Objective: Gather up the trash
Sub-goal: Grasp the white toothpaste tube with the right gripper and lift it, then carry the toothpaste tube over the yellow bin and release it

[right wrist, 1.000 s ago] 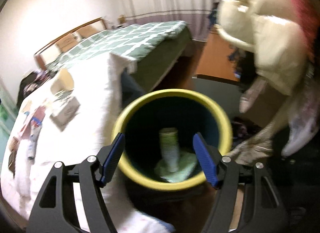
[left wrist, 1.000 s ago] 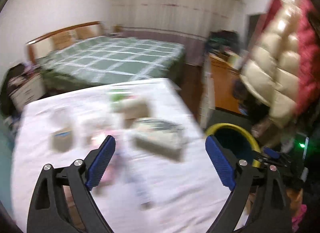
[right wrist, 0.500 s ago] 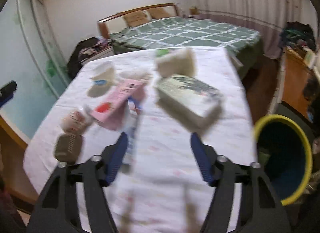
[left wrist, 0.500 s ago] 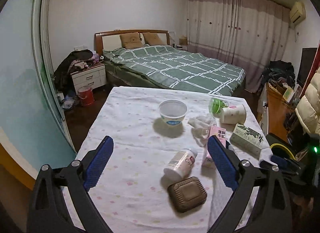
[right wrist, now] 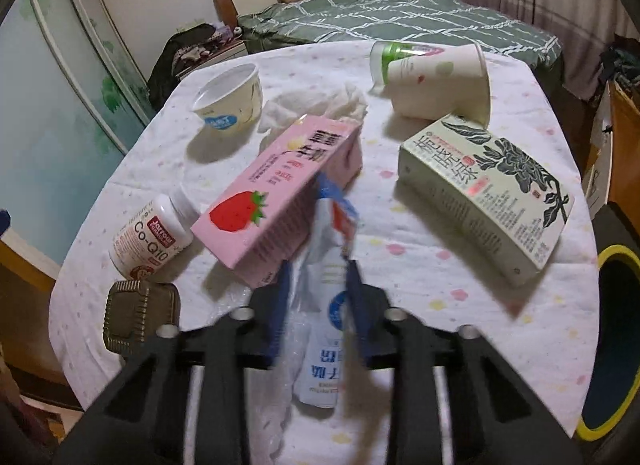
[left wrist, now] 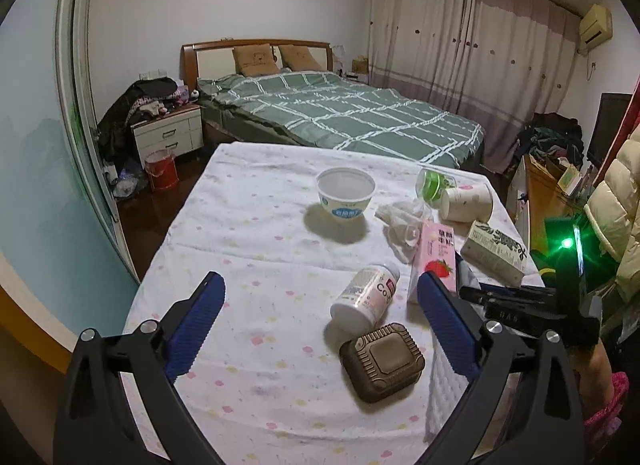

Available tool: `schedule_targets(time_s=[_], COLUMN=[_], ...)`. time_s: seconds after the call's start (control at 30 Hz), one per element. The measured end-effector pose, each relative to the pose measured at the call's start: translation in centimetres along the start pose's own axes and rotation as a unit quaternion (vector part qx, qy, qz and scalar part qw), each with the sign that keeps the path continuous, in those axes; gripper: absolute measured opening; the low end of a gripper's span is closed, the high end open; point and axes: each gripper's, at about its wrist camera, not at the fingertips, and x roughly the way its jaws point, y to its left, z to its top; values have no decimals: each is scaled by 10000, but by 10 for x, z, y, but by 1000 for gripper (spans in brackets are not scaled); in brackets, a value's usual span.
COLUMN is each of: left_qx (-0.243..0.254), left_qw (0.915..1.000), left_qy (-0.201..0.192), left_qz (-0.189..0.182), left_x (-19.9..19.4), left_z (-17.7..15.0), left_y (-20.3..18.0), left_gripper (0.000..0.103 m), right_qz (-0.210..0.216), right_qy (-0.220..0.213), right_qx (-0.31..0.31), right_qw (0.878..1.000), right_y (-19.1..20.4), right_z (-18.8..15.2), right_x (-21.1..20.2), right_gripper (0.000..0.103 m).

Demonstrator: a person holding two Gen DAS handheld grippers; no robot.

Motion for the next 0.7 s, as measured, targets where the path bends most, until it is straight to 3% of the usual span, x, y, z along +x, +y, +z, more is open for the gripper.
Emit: schedule_targets(time_s=[0.1, 0.23, 0.7], left_qx=[12, 66, 433], left_qw=[10000, 9999, 9983], left_qy=[53, 99, 218], left_qz=[-46, -107, -338], left_x=[5, 10, 20], left_z=[0, -1, -3], left_y=[-2, -10, -52], left_gripper=[95, 95, 95], right_qz=[175, 87, -533], right_qy=[-137, -443, -1103], right_qx=[107, 164, 601], right_qw=[9997, 9988, 9906], right_y=[-7, -14, -74], right_z=[1, 3, -15], right_x=[-10, -31, -87], right_gripper=[18, 18, 18])
